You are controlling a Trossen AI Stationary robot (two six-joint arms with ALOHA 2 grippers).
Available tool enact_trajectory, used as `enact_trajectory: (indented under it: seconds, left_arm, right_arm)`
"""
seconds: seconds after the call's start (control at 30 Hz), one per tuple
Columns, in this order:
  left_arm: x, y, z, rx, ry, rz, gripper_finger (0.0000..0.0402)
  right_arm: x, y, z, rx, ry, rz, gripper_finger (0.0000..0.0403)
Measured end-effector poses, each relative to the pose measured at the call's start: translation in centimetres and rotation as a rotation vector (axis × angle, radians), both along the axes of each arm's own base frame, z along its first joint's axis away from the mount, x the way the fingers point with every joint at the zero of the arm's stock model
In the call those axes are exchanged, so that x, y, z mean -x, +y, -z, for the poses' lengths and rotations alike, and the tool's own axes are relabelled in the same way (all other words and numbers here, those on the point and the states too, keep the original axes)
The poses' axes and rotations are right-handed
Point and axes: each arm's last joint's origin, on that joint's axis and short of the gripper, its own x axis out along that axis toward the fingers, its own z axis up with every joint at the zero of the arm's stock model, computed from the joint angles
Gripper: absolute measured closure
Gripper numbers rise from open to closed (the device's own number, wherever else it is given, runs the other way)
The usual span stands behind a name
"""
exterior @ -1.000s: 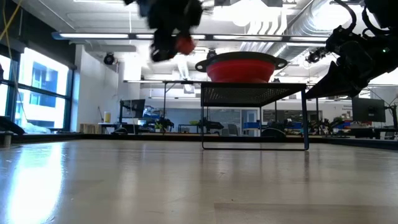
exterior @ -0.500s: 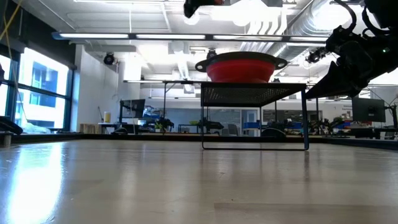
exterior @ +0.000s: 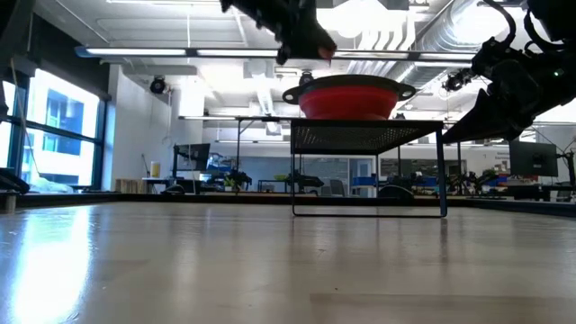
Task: Pick & Place Fruit
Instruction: Put the orange pear into the red strainer bowl on the shelf
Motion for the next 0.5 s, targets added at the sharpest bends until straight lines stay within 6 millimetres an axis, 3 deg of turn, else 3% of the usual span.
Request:
enact_trajectory:
  seconds: [0.2,0.5]
  left_arm:
    - [-1.2,1.5,1.5,0.000,-0.007,-0.023,0.0258]
    - [-2.1,1.6,2.6,0.022,0.004,0.017,0.0258]
  right_arm:
    - [0.0,0.0,0.0,0.001,0.004,0.000,0.0401]
    - [0.0,0.0,0.0,0.002,0.005,0.000,0.0401]
